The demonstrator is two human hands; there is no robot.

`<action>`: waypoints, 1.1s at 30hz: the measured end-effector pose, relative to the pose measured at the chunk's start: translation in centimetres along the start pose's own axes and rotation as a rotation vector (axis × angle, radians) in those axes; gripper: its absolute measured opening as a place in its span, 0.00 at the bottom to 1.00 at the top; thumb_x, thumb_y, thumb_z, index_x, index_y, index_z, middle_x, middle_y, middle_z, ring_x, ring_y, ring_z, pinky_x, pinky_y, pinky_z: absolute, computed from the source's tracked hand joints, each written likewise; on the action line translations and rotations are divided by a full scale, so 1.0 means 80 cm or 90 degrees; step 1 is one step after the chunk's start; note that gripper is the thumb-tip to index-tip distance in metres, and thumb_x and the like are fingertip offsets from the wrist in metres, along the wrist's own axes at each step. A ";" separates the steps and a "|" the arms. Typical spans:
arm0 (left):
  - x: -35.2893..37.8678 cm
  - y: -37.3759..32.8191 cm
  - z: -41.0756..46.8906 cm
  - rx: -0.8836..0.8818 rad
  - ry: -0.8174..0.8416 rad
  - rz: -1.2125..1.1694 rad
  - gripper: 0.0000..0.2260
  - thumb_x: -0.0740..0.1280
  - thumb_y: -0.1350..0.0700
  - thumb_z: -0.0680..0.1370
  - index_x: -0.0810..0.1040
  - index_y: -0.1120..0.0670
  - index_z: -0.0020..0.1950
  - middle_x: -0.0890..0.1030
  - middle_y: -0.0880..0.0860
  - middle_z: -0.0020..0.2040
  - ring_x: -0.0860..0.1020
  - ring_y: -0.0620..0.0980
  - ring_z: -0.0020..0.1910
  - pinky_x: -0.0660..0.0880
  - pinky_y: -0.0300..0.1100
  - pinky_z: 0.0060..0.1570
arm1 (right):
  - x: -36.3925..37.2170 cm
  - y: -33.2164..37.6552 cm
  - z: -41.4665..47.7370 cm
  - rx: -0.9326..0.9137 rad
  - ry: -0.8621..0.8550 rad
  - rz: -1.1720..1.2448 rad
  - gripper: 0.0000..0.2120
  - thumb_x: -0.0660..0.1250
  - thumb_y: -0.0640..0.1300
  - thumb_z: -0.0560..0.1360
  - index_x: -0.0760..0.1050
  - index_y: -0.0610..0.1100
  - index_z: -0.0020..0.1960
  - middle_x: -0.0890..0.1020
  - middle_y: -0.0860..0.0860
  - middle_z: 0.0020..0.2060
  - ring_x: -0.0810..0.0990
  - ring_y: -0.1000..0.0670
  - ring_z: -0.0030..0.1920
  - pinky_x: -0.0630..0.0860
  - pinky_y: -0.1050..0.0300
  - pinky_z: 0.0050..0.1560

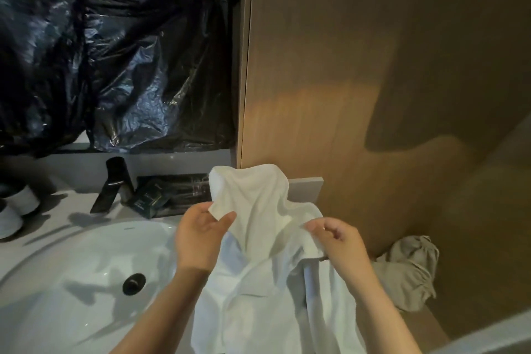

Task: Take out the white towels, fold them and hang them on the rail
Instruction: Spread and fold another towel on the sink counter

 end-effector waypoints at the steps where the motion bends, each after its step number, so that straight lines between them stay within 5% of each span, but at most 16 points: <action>1: -0.002 0.002 -0.005 -0.014 0.008 -0.023 0.07 0.75 0.60 0.72 0.80 0.58 0.48 0.84 0.51 0.40 0.82 0.43 0.37 0.74 0.29 0.35 | 0.003 0.006 -0.004 0.007 0.023 0.028 0.07 0.68 0.45 0.78 0.84 0.45 0.47 0.81 0.35 0.44 0.79 0.39 0.41 0.76 0.53 0.41; 4: -0.011 0.005 -0.016 -0.020 0.039 -0.047 0.03 0.71 0.58 0.76 0.83 0.55 0.43 0.85 0.50 0.36 0.83 0.47 0.37 0.78 0.38 0.40 | 0.013 0.021 -0.015 0.046 0.139 0.118 0.10 0.71 0.47 0.74 0.83 0.47 0.54 0.81 0.34 0.49 0.81 0.44 0.43 0.78 0.57 0.40; 8: -0.020 -0.004 -0.021 0.029 0.067 -0.020 0.07 0.69 0.56 0.77 0.83 0.53 0.41 0.84 0.52 0.36 0.83 0.51 0.37 0.80 0.47 0.44 | 0.023 0.039 -0.023 0.027 0.252 0.090 0.21 0.76 0.45 0.68 0.80 0.49 0.60 0.84 0.48 0.53 0.83 0.39 0.48 0.80 0.58 0.42; 12: -0.022 -0.014 -0.028 0.069 0.095 -0.033 0.04 0.68 0.59 0.78 0.83 0.53 0.45 0.85 0.51 0.36 0.82 0.49 0.36 0.78 0.38 0.39 | 0.026 0.047 -0.023 -0.015 0.226 0.039 0.16 0.75 0.39 0.71 0.81 0.47 0.58 0.86 0.49 0.49 0.84 0.42 0.45 0.79 0.60 0.41; 15: -0.022 -0.016 -0.033 0.078 0.106 -0.033 0.04 0.69 0.61 0.77 0.83 0.54 0.46 0.85 0.51 0.36 0.81 0.45 0.33 0.77 0.33 0.36 | 0.021 0.055 -0.023 -0.079 0.143 -0.008 0.02 0.74 0.42 0.73 0.84 0.48 0.43 0.84 0.46 0.35 0.81 0.51 0.34 0.76 0.64 0.36; 17: -0.020 -0.016 -0.035 0.079 0.117 -0.034 0.04 0.69 0.61 0.77 0.83 0.54 0.47 0.85 0.51 0.37 0.81 0.45 0.34 0.77 0.33 0.37 | 0.021 0.055 -0.021 -0.094 0.129 -0.033 0.03 0.74 0.43 0.72 0.84 0.47 0.39 0.82 0.46 0.31 0.78 0.53 0.31 0.76 0.65 0.35; 21: -0.019 -0.017 -0.038 0.105 0.148 -0.011 0.05 0.68 0.61 0.78 0.83 0.54 0.47 0.85 0.51 0.37 0.81 0.44 0.33 0.77 0.33 0.38 | 0.029 0.054 -0.022 -0.057 0.210 0.009 0.07 0.74 0.36 0.72 0.84 0.45 0.48 0.84 0.46 0.34 0.82 0.52 0.36 0.77 0.65 0.40; 25: -0.013 -0.020 -0.041 0.133 0.187 0.013 0.08 0.67 0.62 0.78 0.84 0.50 0.46 0.84 0.50 0.36 0.80 0.44 0.33 0.78 0.36 0.38 | 0.028 0.066 -0.023 -0.103 0.184 -0.038 0.06 0.73 0.39 0.73 0.84 0.48 0.39 0.83 0.46 0.33 0.79 0.53 0.34 0.76 0.64 0.40; 33: 0.002 -0.031 -0.048 0.182 0.220 0.059 0.08 0.66 0.60 0.79 0.84 0.52 0.47 0.83 0.52 0.36 0.81 0.49 0.36 0.80 0.52 0.46 | 0.046 0.097 -0.035 -0.225 0.132 -0.097 0.09 0.75 0.41 0.71 0.83 0.54 0.37 0.80 0.62 0.49 0.77 0.58 0.44 0.71 0.70 0.42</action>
Point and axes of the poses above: each hand's wrist, its own z-axis towards the middle knuckle, its own x-axis out of the palm, y = z × x, the point moved 6 cm from there along z, towards the middle knuckle
